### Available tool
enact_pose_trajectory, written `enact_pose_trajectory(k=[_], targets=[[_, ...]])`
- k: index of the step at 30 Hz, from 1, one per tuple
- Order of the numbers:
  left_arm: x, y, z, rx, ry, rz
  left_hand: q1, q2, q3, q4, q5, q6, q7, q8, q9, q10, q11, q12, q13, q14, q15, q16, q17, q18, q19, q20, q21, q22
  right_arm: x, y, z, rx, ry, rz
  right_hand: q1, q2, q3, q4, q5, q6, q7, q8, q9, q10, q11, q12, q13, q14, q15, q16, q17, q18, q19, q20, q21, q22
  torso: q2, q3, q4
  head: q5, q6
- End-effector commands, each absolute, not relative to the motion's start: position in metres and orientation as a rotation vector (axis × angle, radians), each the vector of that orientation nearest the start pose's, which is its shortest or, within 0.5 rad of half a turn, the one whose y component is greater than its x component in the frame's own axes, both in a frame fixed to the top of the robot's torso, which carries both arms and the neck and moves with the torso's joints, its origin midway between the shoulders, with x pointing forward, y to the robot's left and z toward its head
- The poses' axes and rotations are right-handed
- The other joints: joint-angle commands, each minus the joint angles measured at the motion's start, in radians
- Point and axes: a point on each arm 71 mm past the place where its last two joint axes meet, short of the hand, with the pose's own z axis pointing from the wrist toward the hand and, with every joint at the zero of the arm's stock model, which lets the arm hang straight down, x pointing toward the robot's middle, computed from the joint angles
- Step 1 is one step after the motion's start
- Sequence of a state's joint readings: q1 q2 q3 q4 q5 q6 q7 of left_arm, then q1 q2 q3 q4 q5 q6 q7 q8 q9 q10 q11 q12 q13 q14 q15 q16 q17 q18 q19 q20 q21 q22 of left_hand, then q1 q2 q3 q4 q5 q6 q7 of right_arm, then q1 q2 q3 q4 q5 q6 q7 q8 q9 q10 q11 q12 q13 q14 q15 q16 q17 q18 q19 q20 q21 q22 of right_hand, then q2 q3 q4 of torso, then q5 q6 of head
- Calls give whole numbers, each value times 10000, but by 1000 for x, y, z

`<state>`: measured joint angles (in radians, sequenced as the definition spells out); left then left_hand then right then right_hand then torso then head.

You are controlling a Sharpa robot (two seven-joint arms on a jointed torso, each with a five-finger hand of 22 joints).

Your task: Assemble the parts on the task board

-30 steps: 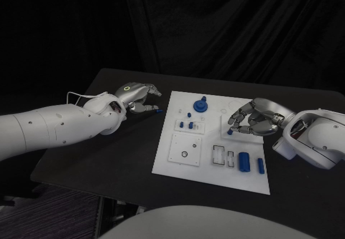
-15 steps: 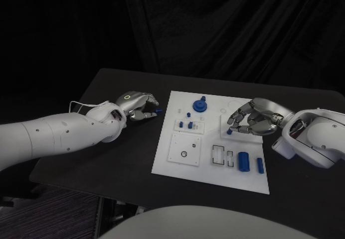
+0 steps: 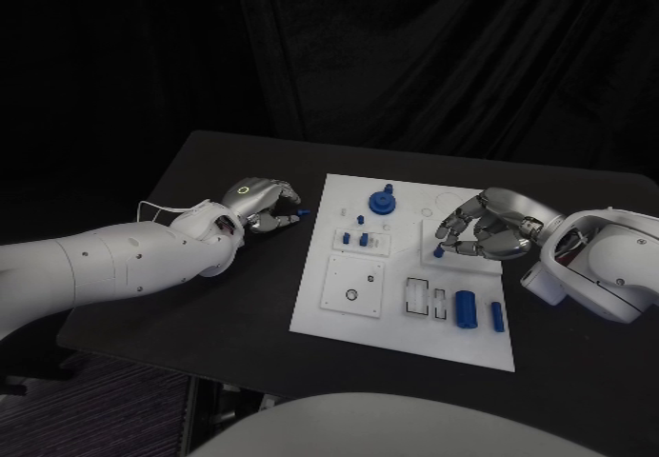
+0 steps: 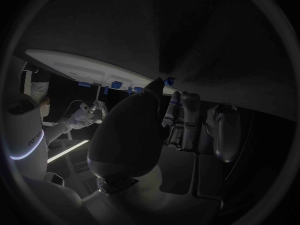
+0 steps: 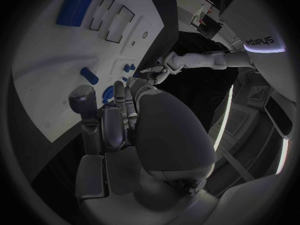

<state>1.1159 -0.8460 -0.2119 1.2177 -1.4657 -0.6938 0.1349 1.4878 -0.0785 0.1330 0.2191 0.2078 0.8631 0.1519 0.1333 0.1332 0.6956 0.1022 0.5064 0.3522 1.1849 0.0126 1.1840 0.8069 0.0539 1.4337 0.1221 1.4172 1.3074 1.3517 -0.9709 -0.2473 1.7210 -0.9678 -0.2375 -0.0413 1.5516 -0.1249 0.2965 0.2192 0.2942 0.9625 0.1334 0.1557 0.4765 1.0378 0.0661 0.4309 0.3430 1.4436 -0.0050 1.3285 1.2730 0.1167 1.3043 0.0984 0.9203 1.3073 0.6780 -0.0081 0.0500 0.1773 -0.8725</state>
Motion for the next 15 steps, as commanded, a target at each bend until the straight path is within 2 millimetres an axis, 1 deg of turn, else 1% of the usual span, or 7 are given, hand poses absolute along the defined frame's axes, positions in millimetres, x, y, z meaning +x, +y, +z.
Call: enact_pose_trajectory(k=[1,3,4,8,10,15], targets=[[484,296,-269,1676,14458,-4758,-54,89,63,-15,27,168,32,116,31,212,16,57,-54,39,55,-4,-95,-88,61,38,10,1780,439,-208,-188,1358,19500,9118,36,51,-32,-1,55,95,-4,-41,-9,66,-21,65,11,-2,-12,-34,-8,33,-49,23,-29,1051,-5,-3,-1,17,-2],[484,295,-270,1634,14459,-4718,-66,104,83,1,33,215,33,143,40,300,19,65,-80,62,68,14,-95,-90,72,52,15,1787,439,-208,-188,1353,19521,9115,31,56,-36,3,66,112,-6,-38,-18,64,-21,69,11,-4,-11,-34,-7,31,-47,23,-22,1053,0,-2,3,19,-2],[485,295,-270,1612,14472,-4693,-86,113,104,22,34,257,42,165,46,475,15,109,-97,81,93,29,-117,-92,83,73,16,1795,439,-208,-189,1350,19531,9113,31,56,-36,3,66,112,-6,-38,-18,64,-21,69,11,-4,-11,-34,-7,31,-47,23,-22,1053,0,-5,0,24,-2],[486,293,-273,1562,14619,-4626,-95,123,142,42,47,367,17,220,64,656,-5,141,-121,87,97,33,-168,-91,90,88,11,1800,439,-208,-189,1337,19551,9118,31,56,-36,3,66,112,-6,-38,-18,64,-21,69,11,-4,-11,-34,-7,31,-47,23,-22,1053,1,-4,4,25,-2],[487,292,-275,1554,14783,-4600,-138,119,168,85,51,547,-51,309,96,882,-54,172,-151,58,71,7,-271,-80,73,80,-24,1792,439,-207,-189,1326,19557,9128,23,62,-42,9,75,141,-10,-30,-29,60,-21,73,11,-12,-10,-46,-20,36,-64,23,-56,1045,1,1,7,25,-2],[489,288,-280,1578,15090,-4582,-185,96,173,119,-27,683,-135,377,127,1006,-112,179,-170,16,12,-25,-375,-69,49,41,-67,1781,439,-207,-189,1315,19557,9139,23,62,-42,9,75,141,-10,-30,-29,60,-21,73,11,-12,-10,-46,-20,36,-64,23,-56,1045,-4,2,1,23,-2]])
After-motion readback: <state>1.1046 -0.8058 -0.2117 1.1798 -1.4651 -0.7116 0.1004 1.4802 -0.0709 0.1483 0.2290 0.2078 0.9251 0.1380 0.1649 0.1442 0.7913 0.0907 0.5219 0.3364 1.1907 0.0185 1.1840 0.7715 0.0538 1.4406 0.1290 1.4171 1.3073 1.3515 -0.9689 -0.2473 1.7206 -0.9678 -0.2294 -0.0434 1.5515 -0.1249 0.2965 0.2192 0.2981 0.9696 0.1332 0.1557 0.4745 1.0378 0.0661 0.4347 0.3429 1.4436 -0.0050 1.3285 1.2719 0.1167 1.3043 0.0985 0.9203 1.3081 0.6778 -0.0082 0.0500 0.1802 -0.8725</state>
